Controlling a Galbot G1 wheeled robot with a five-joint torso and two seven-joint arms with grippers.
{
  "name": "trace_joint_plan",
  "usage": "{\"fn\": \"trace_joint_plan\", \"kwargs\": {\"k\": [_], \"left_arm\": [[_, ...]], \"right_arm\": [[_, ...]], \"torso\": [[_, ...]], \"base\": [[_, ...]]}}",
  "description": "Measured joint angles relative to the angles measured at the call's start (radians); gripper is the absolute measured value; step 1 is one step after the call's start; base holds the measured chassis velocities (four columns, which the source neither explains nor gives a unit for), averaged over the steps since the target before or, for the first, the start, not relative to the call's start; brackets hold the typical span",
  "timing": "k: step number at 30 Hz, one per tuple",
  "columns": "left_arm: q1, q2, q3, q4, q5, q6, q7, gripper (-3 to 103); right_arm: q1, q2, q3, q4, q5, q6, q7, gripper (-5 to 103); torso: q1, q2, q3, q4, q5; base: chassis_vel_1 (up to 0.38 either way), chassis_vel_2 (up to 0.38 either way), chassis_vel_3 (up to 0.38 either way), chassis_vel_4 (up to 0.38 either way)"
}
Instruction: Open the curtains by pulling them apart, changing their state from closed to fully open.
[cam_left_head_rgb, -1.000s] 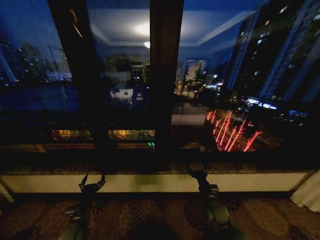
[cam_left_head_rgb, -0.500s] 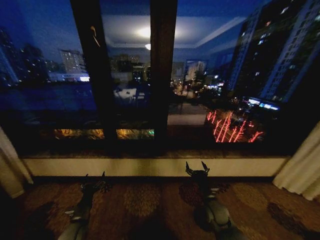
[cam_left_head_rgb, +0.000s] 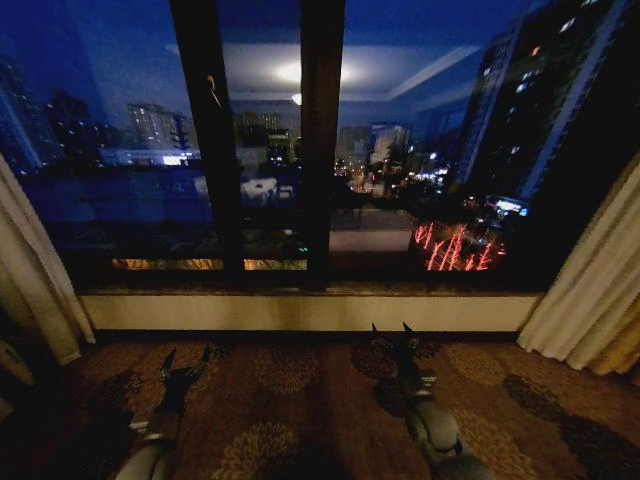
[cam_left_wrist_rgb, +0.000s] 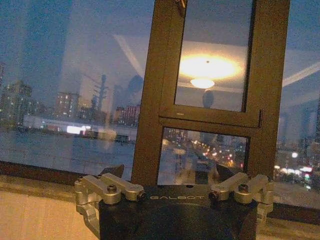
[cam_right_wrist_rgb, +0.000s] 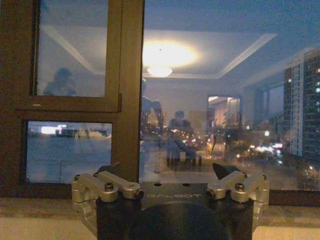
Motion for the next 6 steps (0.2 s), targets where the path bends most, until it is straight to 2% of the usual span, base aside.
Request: {"fn": "trace_joint_plan", "kwargs": {"k": [6], "left_arm": [[-0.001,0.0,0.0,0.0,0.0,0.0,0.0,100]], "right_arm": [[0.0,0.0,0.0,0.0,0.0,0.0,0.0,100]], "torso": [[0.002,-0.001,0.001,0.0,0.0003]], "base": [[-0.03,0.017,0.02,-0.03]]}}
